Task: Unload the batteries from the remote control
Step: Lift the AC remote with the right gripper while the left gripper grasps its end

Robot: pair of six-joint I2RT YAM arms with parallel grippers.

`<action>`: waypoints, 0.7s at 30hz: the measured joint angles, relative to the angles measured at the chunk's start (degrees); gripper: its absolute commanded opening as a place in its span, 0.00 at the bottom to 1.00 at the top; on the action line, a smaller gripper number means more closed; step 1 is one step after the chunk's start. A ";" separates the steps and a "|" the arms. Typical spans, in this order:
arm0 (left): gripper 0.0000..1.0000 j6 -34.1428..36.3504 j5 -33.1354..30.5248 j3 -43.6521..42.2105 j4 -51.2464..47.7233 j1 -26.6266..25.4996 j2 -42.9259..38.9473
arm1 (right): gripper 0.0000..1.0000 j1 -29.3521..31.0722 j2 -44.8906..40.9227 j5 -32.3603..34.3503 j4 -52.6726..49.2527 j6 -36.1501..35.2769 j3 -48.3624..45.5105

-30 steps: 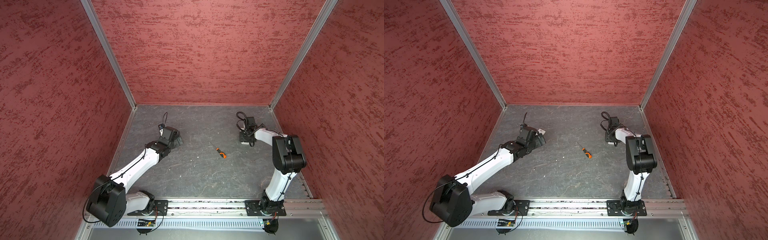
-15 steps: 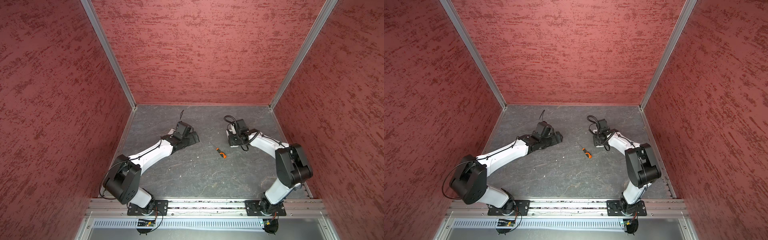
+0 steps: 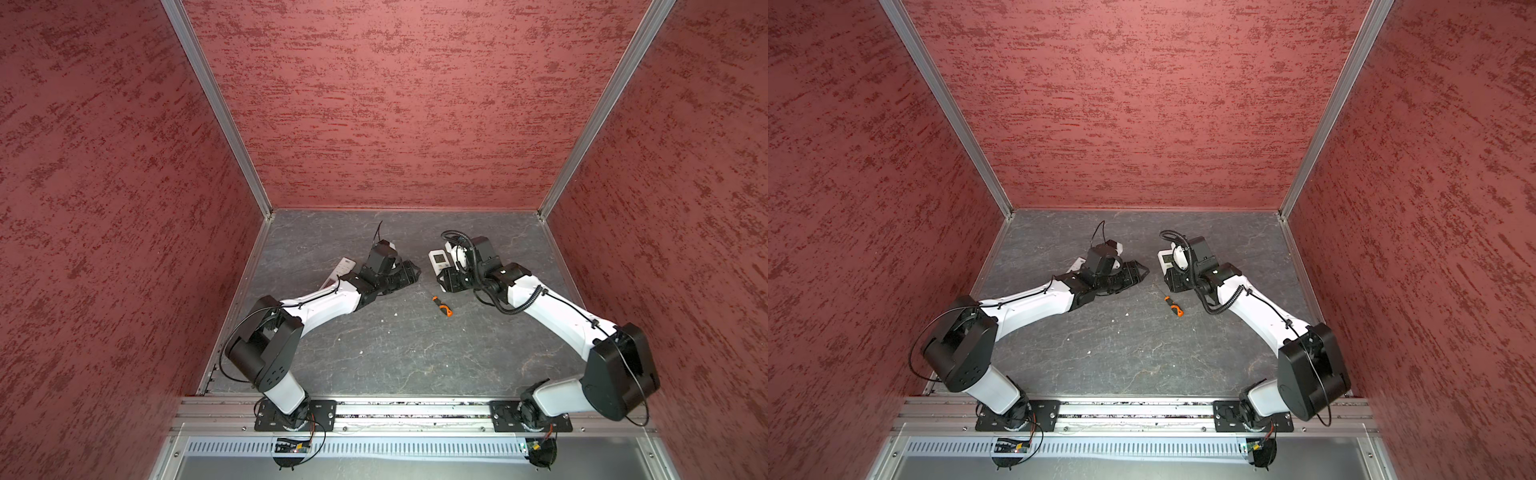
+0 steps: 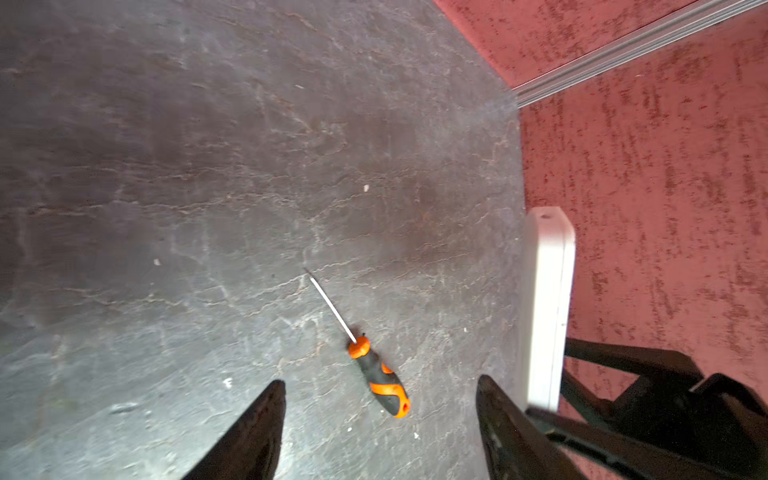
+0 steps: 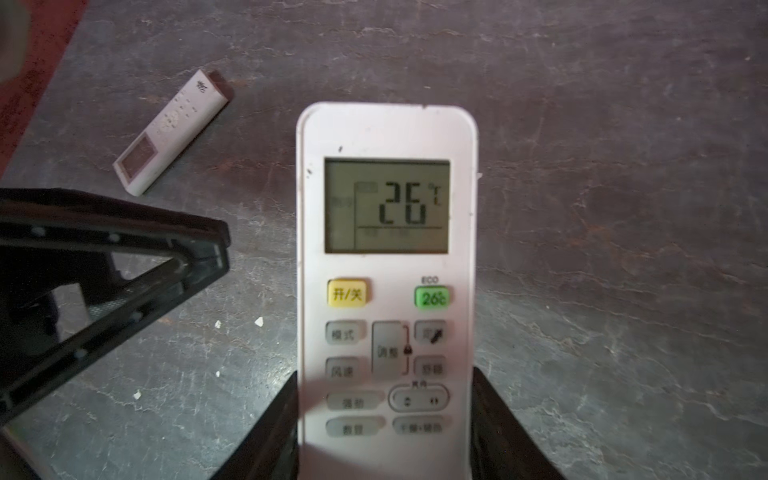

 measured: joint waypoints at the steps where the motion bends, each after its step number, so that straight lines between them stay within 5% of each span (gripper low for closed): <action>1: 0.72 -0.24 0.00 -0.26 1.53 -0.28 0.00 | 0.12 0.24 0.00 -0.15 -0.07 0.07 0.00; 11: 0.69 -2.58 1.18 -0.48 12.07 -1.62 1.29 | 0.11 2.93 0.35 -0.55 -0.90 0.15 0.00; 21: 0.47 -4.92 3.28 0.35 15.93 -1.88 7.19 | 0.11 4.85 0.52 -1.31 -0.85 0.90 0.66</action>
